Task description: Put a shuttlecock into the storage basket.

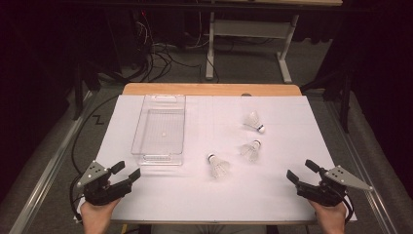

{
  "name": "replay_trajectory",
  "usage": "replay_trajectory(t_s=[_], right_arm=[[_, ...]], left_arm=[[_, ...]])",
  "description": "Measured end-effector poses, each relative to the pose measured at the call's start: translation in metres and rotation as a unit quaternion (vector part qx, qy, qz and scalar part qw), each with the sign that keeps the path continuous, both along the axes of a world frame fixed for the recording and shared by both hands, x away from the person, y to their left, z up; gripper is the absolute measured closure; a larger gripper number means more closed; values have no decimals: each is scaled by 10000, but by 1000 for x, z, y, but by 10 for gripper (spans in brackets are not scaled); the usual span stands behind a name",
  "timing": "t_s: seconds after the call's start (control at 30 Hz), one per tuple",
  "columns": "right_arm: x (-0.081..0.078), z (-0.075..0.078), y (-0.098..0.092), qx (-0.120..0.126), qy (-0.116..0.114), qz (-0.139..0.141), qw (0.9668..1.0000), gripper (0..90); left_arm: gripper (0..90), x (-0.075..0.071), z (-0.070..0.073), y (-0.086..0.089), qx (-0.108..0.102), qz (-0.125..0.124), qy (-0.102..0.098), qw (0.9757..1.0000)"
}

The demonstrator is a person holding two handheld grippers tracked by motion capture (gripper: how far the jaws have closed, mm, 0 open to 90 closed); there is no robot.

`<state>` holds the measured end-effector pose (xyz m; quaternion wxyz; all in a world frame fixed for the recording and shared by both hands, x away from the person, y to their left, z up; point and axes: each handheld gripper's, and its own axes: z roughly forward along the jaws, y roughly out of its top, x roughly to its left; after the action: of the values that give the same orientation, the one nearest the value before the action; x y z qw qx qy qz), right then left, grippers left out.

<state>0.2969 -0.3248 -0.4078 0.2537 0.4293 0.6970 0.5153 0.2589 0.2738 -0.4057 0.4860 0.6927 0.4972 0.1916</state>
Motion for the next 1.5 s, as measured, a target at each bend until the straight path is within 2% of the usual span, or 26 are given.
replay_trajectory(t_s=[0.1, 0.27, 0.7, 1.2, 1.5], right_arm=[[0, 0, 1, -33, 4, 42, 10000, 175], [0, 0, 1, -35, 0, 74, 10000, 175], [2, -2, 4, -131, 133, 132, 9997, 177], [4, -5, 7, -249, 234, 260, 9991, 181], [5, -5, 8, -281, 269, 304, 9988, 182]], left_arm=[[322, 0, 1, 0, -83, -1, 13, 10000], [319, 2, 2, -1, -105, -44, 30, 9999], [318, 5, 7, -9, -67, -235, 18, 9997], [318, 7, 11, -15, -132, -355, 14, 9993], [316, 11, 14, -26, -82, -520, 11, 9986]])
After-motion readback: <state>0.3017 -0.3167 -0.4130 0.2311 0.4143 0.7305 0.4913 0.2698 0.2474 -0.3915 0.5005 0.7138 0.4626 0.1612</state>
